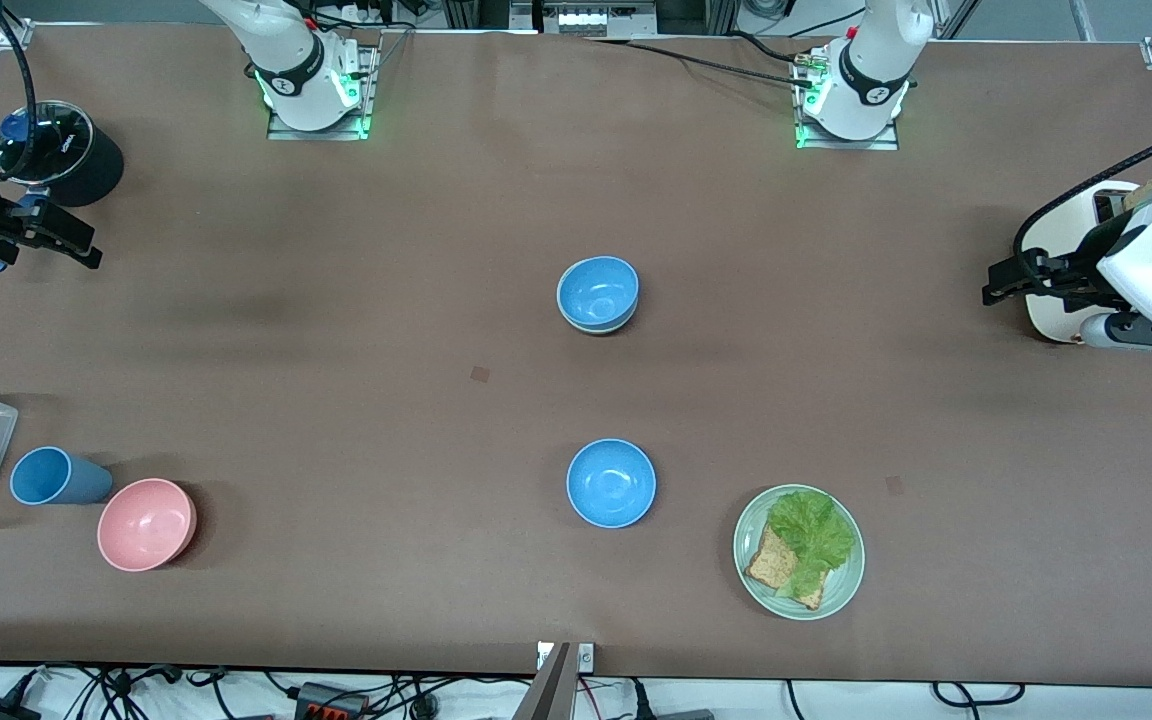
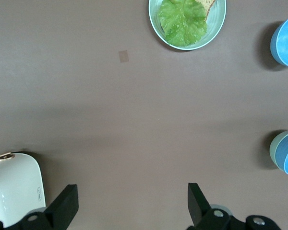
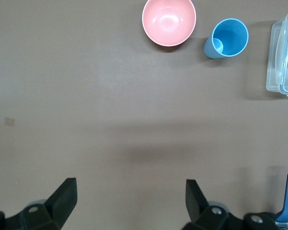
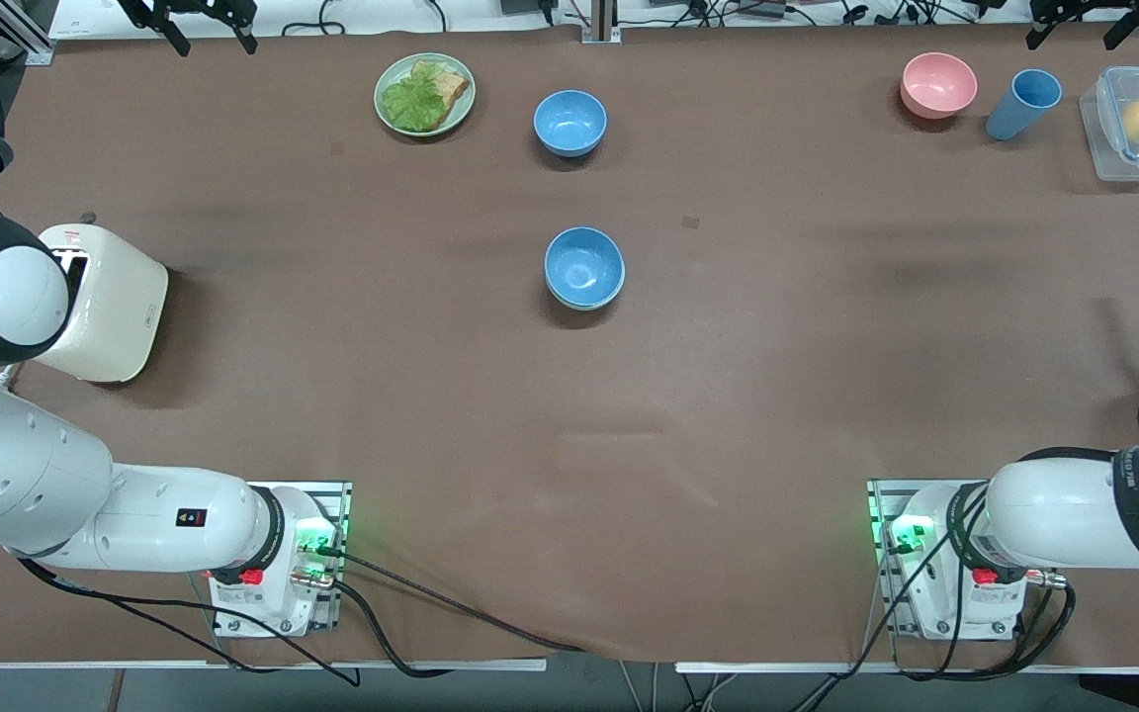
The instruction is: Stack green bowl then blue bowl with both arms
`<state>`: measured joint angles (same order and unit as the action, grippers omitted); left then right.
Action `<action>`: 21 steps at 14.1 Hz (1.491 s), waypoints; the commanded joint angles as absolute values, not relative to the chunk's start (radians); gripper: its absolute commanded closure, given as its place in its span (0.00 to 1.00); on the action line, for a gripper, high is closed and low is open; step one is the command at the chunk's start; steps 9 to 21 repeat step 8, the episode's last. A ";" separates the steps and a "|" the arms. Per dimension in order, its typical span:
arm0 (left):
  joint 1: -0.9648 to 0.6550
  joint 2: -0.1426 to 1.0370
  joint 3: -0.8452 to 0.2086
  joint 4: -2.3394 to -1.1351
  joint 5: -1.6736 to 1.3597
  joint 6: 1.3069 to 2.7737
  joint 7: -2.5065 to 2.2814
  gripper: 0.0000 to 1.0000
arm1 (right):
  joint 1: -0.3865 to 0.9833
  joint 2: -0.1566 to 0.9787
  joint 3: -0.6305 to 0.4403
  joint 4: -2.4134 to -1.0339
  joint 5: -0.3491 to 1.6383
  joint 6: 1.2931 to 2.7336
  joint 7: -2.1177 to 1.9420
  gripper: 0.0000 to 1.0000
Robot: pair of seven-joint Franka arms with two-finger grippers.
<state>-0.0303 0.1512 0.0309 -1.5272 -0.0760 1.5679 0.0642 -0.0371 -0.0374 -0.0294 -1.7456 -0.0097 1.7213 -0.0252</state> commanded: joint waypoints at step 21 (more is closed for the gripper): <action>-0.021 0.144 0.031 -1.529 -0.052 1.539 0.095 0.00 | -0.038 -0.049 -0.025 -1.755 -0.026 1.730 -0.038 0.00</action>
